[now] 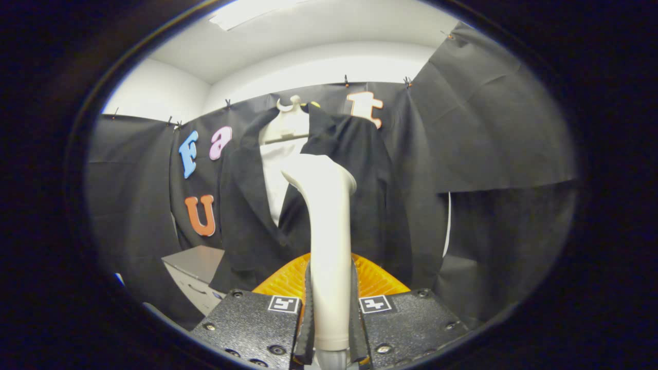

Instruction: Iron the clothes twice with a garment steamer, once on the left side and once on the right side.

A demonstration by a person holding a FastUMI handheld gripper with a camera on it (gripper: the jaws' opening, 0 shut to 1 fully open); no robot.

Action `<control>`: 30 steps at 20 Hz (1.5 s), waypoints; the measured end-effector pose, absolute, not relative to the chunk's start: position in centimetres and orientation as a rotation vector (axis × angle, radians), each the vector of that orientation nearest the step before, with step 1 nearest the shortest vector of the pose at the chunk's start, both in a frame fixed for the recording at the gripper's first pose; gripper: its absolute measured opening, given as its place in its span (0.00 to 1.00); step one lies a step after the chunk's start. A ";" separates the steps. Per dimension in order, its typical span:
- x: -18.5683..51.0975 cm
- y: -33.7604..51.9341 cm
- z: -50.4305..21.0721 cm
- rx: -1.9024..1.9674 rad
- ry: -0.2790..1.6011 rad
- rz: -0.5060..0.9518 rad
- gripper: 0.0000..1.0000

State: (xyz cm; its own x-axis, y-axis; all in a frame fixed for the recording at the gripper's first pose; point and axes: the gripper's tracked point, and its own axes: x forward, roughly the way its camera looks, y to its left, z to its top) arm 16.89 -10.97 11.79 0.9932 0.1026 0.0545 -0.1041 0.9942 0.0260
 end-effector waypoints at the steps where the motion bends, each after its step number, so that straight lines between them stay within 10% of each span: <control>1: 17.6 -11.1 12.3 0.018 -0.071 0.102 0.29; 13: 25.5 -13.6 23.9 0.070 -0.241 0.107 0.29; 30: 21.4 -10.5 14.3 0.047 -0.096 -0.026 0.29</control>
